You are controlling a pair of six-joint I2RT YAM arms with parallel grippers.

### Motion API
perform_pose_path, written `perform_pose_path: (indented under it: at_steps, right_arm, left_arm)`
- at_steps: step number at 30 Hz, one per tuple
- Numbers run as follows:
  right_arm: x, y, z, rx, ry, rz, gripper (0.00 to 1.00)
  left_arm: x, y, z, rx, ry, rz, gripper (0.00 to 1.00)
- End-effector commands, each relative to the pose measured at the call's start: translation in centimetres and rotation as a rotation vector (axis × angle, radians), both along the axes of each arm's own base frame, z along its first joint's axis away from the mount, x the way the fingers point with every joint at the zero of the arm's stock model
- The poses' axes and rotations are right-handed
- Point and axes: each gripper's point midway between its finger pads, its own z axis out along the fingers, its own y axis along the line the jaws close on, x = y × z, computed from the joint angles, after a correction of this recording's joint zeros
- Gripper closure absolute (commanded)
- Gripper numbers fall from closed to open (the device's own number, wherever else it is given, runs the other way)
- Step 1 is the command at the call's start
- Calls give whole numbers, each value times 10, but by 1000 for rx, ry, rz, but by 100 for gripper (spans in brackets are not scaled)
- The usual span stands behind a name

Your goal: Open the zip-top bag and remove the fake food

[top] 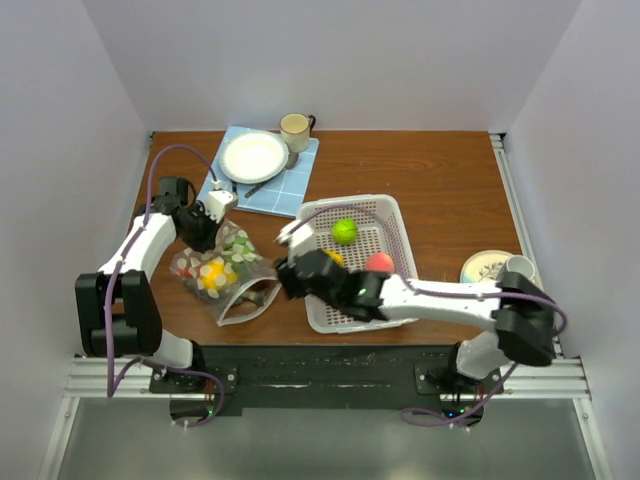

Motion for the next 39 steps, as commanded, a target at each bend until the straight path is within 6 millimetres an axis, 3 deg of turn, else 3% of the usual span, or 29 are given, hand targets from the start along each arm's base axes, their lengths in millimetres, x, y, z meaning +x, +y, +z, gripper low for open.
perform_pose_path:
  at_steps: [1, 8, 14, 17, 18, 21, 28, 31, 39]
  right_arm:
    - [-51, 54, -21, -112, -71, 187, 49]
    - [-58, 90, -36, -94, -71, 245, 49]
    - [-38, 107, -39, -121, -128, 198, 43]
    - [-13, 110, -49, -139, -134, 130, 32]
    - [-6, 110, -61, -160, -120, 114, 27]
    - [20, 105, -61, -159, -112, 36, 20]
    - [50, 93, -71, -169, -108, -33, 15]
    - [55, 94, -75, -152, -81, -22, 15]
    - [44, 104, -114, -152, 20, 37, 18]
  left_arm:
    - [8, -2, 5, -7, -22, 10, 100]
    - [4, 3, -2, 24, -18, 8, 100]
    - [7, 1, -1, 14, -20, -1, 100]
    - [7, 1, -2, 15, -17, -7, 100]
    - [6, 0, -3, 15, -15, -9, 100]
    - [3, 1, -4, 23, -14, -18, 100]
    - [2, 2, -9, 28, -7, -28, 100]
    - [3, 1, -10, 22, -4, -34, 100]
    - [0, 1, -10, 29, -3, -45, 100]
